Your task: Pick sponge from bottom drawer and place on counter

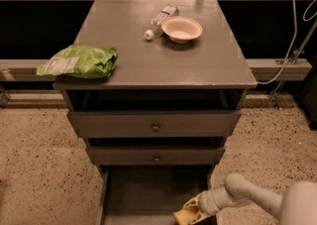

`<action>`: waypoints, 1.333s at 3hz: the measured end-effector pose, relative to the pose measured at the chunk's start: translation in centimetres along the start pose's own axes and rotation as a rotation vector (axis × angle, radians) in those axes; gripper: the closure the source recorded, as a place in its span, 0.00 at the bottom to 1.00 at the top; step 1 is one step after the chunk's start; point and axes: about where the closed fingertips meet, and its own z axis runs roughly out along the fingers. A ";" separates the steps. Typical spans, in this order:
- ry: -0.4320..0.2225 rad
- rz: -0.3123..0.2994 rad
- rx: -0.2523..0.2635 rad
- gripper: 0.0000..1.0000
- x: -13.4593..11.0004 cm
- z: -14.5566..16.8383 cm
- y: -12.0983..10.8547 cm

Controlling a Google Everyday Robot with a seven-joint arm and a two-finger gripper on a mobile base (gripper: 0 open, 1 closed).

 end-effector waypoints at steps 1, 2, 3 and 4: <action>-0.180 -0.142 0.103 1.00 -8.1 -9.9 -0.3; -0.255 -0.244 0.163 1.00 -13.4 -16.7 1.2; -0.255 -0.244 0.163 1.00 -13.4 -16.6 1.2; -0.228 -0.320 0.192 1.00 -15.5 -19.0 0.3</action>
Offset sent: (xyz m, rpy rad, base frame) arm -0.0632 -0.0658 0.3006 0.4242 -0.3121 0.1350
